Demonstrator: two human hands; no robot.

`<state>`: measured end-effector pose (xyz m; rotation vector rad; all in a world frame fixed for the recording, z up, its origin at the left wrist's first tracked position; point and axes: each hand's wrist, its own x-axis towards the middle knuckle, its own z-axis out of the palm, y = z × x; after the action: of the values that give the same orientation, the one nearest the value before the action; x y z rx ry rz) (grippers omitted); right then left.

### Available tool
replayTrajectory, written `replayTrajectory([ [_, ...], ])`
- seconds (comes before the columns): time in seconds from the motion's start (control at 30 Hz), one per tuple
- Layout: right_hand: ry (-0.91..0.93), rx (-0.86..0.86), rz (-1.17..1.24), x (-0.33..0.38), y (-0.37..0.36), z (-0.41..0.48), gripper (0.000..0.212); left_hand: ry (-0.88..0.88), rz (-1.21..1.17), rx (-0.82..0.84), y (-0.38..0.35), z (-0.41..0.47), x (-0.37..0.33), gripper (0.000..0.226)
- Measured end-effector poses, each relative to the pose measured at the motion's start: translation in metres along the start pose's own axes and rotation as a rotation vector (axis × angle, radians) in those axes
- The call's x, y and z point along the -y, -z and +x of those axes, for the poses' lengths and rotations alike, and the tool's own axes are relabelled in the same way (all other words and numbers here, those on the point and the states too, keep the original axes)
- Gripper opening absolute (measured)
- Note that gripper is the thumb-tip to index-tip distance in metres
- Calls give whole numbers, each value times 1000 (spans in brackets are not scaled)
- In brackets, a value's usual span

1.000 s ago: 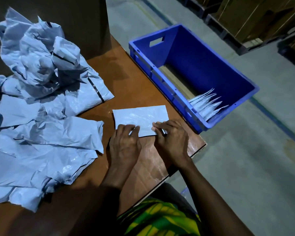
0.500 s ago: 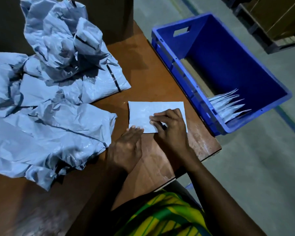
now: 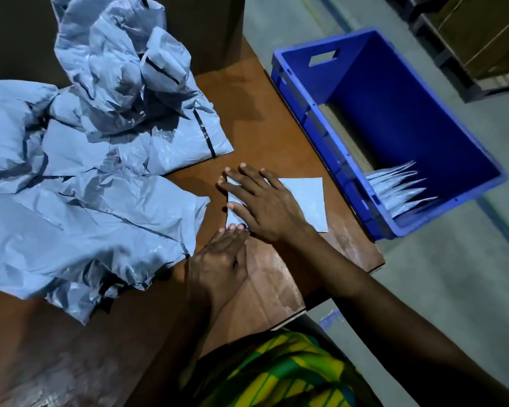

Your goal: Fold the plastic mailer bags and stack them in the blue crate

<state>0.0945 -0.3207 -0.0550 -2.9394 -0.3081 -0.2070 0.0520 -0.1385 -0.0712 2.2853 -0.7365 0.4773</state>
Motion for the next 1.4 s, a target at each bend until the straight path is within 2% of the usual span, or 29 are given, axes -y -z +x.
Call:
replayTrajectory([
  [0.17,-26,47,-20,-1,-2,2,52,-19,26,43,-3,-2,5,26],
  [0.27,-28,43,107,-1,2,2,50,-34,64,66,2,4,3,28],
  [0.33,-112,-40,380,-4,12,3,45,-42,91,172,6,11,-1,31],
  [0.4,-233,-193,510,-12,21,-8,40,-20,147,326,15,20,-10,32],
  [0.47,-347,-308,385,-23,23,-25,38,-7,197,381,22,32,-22,26],
  [0.5,-395,-326,321,-29,23,-35,37,-18,191,345,20,38,-28,26],
  [0.6,-469,-259,268,-36,21,-57,43,-99,87,209,-9,59,-32,36],
  [0.7,-470,-141,189,-30,18,-66,53,-150,111,347,-41,79,-19,53],
  [0.8,-462,-94,79,-28,13,-67,55,-169,245,458,-54,81,-6,58],
  [1.13,-526,-95,23,-28,2,-61,56,-155,322,499,-58,80,-9,60],
  [1.3,-523,-72,64,-30,7,-60,56,-172,268,604,-57,90,-3,59],
  [1.4,-535,49,355,-45,20,-62,68,-62,130,708,-47,99,1,70],
])
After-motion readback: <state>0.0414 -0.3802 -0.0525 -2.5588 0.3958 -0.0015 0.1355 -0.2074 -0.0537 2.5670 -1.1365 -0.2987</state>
